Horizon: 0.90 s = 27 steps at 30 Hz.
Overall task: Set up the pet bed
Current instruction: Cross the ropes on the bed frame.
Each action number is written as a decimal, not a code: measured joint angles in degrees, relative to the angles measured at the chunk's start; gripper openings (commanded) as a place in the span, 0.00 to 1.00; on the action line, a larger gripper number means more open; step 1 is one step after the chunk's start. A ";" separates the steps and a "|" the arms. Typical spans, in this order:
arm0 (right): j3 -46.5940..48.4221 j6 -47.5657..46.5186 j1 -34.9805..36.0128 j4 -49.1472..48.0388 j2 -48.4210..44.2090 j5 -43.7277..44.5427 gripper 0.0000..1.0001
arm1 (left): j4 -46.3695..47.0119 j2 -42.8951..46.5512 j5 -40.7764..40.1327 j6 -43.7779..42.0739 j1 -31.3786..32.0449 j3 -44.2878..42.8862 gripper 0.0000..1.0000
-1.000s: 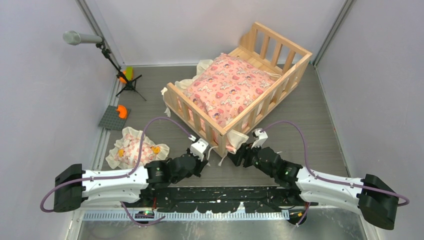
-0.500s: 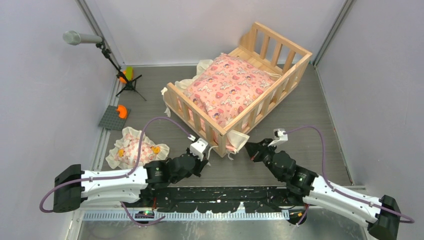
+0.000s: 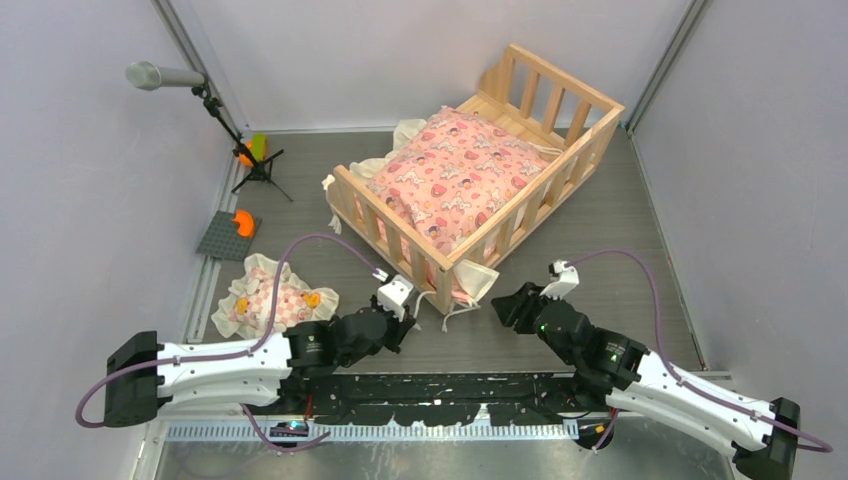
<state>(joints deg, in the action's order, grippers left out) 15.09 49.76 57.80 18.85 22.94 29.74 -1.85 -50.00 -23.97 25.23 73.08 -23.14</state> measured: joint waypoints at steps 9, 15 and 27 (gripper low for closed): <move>-6.08 -5.49 0.11 -6.99 -6.05 -16.94 0.58 | -0.59 0.90 0.00 0.00 0.00 0.00 0.00; -6.73 -12.28 0.11 -11.37 -9.40 -18.60 0.60 | -0.61 1.62 0.00 0.02 0.00 0.00 0.00; -6.75 -24.17 0.11 -21.90 0.68 -19.71 0.60 | -0.59 1.60 0.00 0.02 0.00 0.00 0.00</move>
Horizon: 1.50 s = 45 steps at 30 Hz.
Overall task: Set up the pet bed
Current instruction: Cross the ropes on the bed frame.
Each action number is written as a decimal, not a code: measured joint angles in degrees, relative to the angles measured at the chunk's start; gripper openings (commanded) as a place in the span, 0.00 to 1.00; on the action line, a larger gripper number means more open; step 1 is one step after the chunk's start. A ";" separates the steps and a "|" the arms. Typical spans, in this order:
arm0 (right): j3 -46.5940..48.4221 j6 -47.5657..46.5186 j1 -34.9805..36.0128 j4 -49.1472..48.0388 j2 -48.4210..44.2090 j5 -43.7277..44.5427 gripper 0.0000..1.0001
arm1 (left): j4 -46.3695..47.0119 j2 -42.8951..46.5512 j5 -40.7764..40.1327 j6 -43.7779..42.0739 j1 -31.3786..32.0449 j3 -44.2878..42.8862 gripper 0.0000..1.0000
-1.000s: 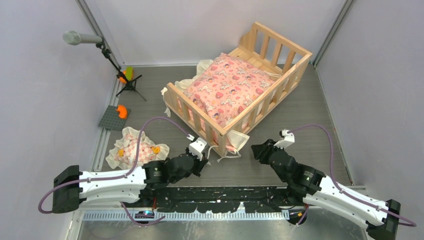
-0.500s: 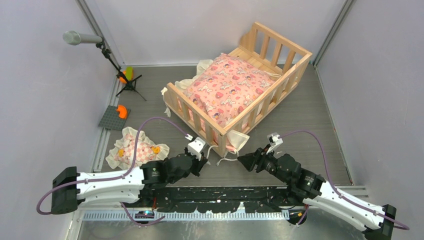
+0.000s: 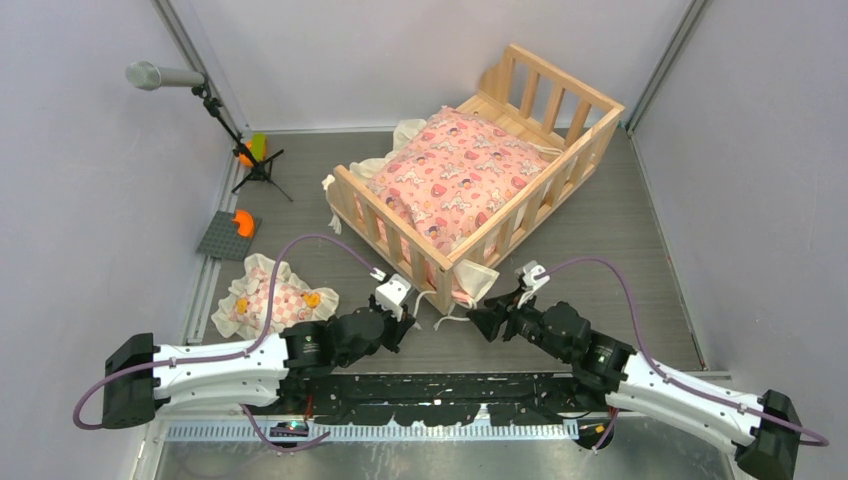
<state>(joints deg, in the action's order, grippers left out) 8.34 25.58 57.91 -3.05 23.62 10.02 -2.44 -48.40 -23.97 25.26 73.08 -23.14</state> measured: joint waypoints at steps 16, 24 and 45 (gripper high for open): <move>-1.27 -3.39 0.09 -15.21 13.46 2.49 0.01 | -0.07 0.07 0.00 0.00 0.00 0.00 0.00; 1.05 -1.64 0.09 -1.01 -2.58 13.88 0.00 | -1.90 2.03 -0.50 -0.04 -0.02 0.00 0.00; 10.49 -0.98 0.09 7.02 16.59 -0.98 0.52 | -24.41 27.82 -14.58 7.50 -0.02 -2.16 0.00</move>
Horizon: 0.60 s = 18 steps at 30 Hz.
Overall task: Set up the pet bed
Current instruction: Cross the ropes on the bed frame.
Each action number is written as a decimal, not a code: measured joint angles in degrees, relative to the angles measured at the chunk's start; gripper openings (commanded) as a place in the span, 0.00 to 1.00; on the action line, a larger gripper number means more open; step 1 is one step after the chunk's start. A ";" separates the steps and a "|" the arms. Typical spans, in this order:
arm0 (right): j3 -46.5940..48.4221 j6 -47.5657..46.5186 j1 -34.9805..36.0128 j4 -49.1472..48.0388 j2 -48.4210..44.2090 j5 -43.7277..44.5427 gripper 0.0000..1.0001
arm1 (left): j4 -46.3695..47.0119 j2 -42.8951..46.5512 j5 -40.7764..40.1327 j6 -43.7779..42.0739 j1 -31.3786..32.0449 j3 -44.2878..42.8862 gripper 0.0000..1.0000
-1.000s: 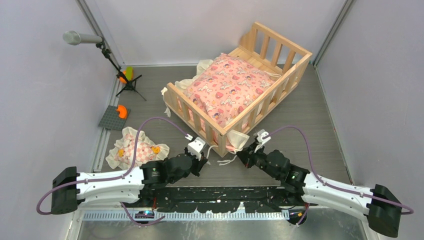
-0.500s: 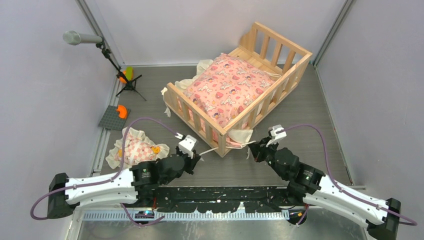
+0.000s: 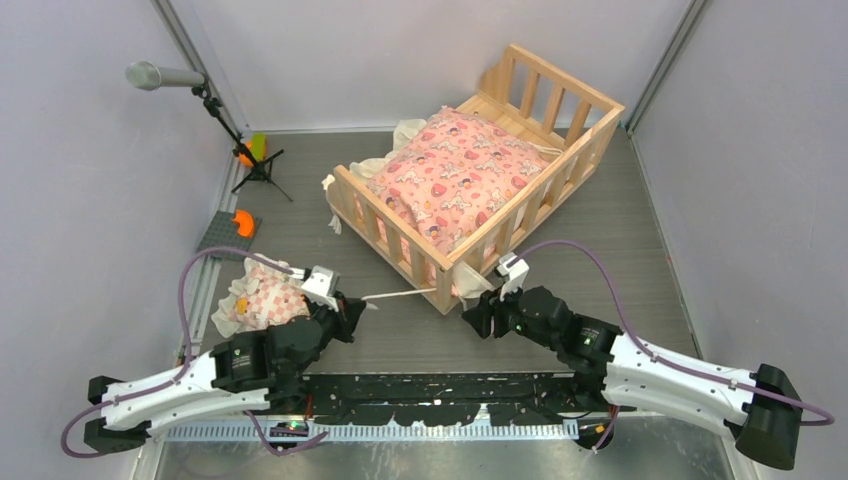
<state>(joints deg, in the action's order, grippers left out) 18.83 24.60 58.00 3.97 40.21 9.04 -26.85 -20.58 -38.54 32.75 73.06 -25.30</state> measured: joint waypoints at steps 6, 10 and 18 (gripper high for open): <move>0.04 -0.09 0.00 -0.44 -4.94 -1.09 0.53 | -8.44 8.04 -6.97 4.72 0.00 -0.52 0.00; 0.04 -0.09 0.00 0.13 -8.17 -1.03 0.53 | -11.32 11.15 -8.83 6.08 0.00 -1.09 0.00; 0.02 0.31 0.00 2.16 -10.45 0.39 0.53 | -7.41 3.76 0.98 4.68 0.00 -0.68 0.00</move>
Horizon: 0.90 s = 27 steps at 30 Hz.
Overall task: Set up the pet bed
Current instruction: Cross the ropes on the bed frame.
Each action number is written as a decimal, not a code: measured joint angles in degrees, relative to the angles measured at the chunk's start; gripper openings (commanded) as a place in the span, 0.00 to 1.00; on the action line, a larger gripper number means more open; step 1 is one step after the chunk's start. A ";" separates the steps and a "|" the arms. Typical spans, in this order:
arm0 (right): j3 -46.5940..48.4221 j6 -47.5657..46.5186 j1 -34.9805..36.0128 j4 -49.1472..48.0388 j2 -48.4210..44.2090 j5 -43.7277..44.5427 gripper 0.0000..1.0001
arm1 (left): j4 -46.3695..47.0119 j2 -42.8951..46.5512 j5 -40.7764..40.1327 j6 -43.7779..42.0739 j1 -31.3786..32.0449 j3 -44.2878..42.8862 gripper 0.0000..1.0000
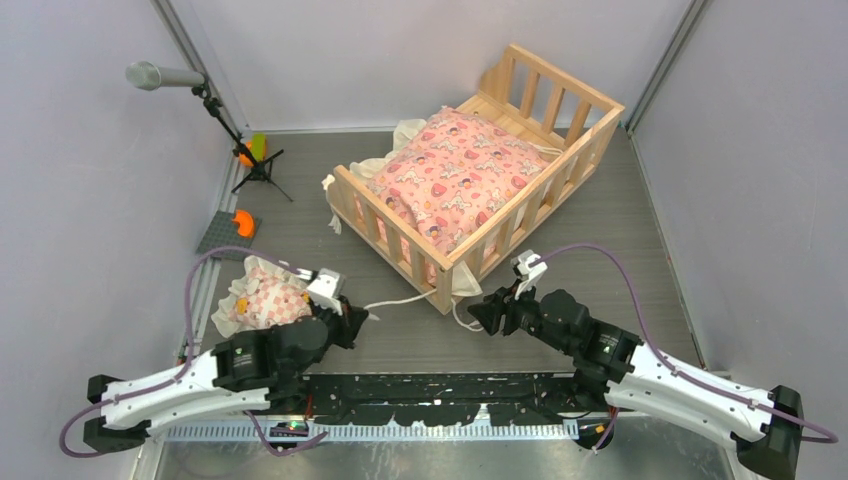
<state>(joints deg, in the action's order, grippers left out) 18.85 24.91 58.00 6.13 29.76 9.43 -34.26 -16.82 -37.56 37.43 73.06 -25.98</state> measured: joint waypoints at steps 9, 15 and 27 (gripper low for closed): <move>-0.11 0.96 0.00 3.02 -3.34 2.93 0.52 | 2.12 -13.05 10.05 1.40 0.00 0.00 0.00; -0.92 1.62 0.00 3.21 -4.66 3.87 0.52 | 5.64 -12.90 16.39 2.95 0.09 1.57 0.01; 2.54 5.81 0.00 4.15 8.59 12.09 0.48 | 10.71 -15.74 21.86 7.17 2.32 7.98 0.80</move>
<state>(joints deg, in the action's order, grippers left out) 21.39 30.72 58.00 10.28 38.35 21.52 -23.55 -32.56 -15.70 44.60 75.37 -18.00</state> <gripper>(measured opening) 0.485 0.709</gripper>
